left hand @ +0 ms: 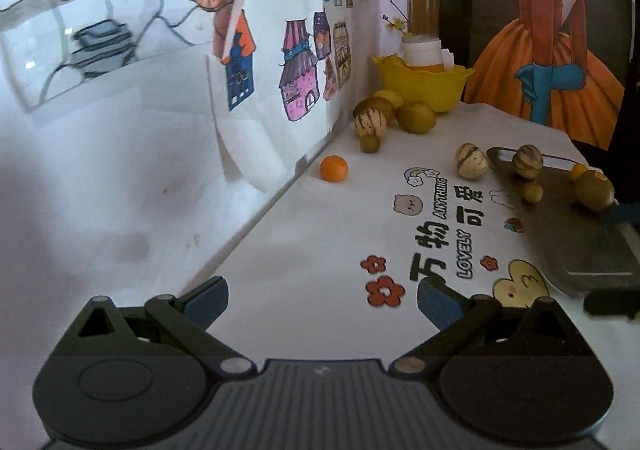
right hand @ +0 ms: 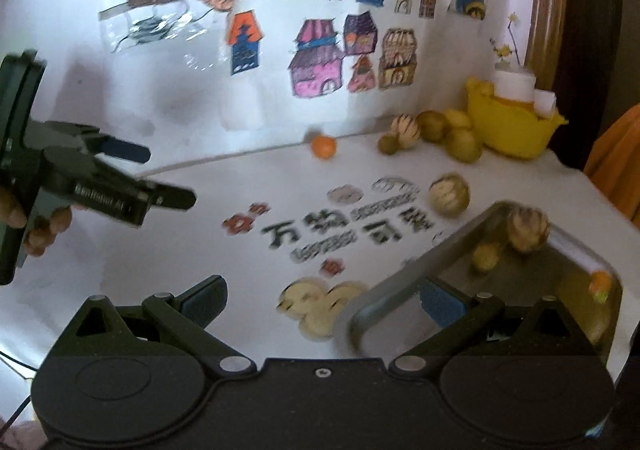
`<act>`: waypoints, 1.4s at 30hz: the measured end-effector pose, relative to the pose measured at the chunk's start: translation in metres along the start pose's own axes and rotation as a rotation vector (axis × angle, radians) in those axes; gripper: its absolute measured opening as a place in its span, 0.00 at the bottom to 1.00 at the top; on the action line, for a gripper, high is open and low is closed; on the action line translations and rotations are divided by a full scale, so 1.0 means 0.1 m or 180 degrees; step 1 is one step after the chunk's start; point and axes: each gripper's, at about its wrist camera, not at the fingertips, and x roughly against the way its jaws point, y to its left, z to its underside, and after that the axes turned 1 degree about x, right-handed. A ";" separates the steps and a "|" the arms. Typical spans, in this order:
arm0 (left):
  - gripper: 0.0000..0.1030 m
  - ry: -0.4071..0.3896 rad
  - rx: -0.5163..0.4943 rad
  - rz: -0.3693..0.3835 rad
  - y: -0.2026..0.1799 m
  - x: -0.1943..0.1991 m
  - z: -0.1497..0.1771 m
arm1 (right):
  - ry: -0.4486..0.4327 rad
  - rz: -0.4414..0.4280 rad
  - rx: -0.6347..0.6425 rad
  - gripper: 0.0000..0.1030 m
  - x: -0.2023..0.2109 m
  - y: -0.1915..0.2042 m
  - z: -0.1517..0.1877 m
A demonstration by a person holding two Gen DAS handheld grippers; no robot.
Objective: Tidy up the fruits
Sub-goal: 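Move left tool toward orange while right tool approaches another striped pepino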
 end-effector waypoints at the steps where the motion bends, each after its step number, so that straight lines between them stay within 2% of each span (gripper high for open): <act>1: 1.00 0.0002 -0.0018 -0.0001 0.00 -0.05 -0.03 | -0.0008 0.0021 0.0043 0.99 -0.03 -0.03 -0.04; 7: 1.00 -0.0004 -0.0057 0.0023 -0.05 -0.36 -0.20 | -0.0034 0.0168 0.0305 0.99 -0.23 -0.27 -0.29; 14: 1.00 -0.0108 -0.0171 0.0024 -0.17 -0.78 -0.42 | 0.0040 0.0308 0.0358 0.99 -0.62 -0.61 -0.49; 23: 1.00 -0.0131 -0.0388 -0.0046 -0.33 -1.30 -0.60 | 0.0097 0.0226 0.0239 0.99 -1.09 -0.99 -0.61; 30: 1.00 -0.0089 -0.0416 -0.0038 -0.36 -1.55 -0.66 | 0.0255 0.0160 0.0090 0.92 -1.38 -1.23 -0.65; 36: 0.99 -0.0078 -0.0307 0.0008 -0.38 -1.71 -0.74 | 0.0281 0.0067 -0.0050 0.86 -1.47 -1.30 -0.61; 42: 0.95 -0.0058 -0.0306 0.0033 -0.39 -1.79 -0.77 | 0.0283 0.0055 0.0081 0.80 -1.52 -1.26 -0.62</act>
